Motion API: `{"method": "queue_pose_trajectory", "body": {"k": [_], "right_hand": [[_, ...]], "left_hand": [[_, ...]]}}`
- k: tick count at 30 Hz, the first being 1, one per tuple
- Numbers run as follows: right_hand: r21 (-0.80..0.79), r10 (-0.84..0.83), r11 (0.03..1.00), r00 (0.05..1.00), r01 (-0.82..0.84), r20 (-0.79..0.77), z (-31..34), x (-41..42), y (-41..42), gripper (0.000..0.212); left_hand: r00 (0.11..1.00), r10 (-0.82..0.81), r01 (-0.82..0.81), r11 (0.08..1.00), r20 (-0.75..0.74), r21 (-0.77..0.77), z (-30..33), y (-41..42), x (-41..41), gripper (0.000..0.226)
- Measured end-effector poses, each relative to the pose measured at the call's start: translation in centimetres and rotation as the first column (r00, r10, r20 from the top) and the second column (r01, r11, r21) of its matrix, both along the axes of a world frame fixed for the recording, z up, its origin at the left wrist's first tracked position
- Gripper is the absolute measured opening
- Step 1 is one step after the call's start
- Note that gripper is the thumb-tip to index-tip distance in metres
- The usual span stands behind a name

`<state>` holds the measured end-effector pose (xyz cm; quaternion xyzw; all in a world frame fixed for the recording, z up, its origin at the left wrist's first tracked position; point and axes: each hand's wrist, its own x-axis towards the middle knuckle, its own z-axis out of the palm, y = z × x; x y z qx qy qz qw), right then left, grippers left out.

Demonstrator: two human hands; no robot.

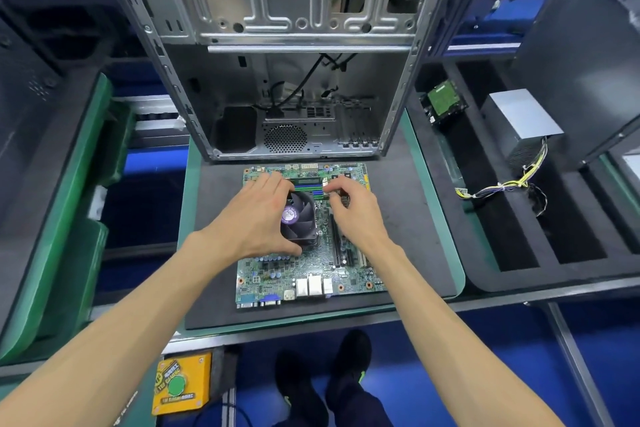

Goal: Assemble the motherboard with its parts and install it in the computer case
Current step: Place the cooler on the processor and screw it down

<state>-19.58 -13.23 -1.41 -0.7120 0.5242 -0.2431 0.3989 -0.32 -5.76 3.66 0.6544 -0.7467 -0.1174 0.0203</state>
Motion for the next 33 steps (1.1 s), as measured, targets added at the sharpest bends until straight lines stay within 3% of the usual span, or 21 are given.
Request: {"method": "queue_pose_trajectory", "body": {"k": [11,28,33], "right_hand": [[-0.002,0.010,1.000,1.000,-0.010,0.015,0.0,0.1,0.0,0.021],[-0.007,0.002,1.000,1.000,-0.002,0.016,0.0,0.2,0.0,0.021],[-0.012,-0.004,1.000,1.000,0.004,0.018,-0.1,0.3,0.0,0.021]], "left_hand": [[1.000,0.004,-0.004,1.000,0.016,0.003,-0.1,-0.4,0.5,0.104],[0.993,0.009,-0.006,1.000,-0.119,0.021,-0.5,-0.1,1.2,0.108],[0.997,0.009,-0.007,1.000,-0.080,0.025,-0.4,-0.3,1.0,0.109]]}}
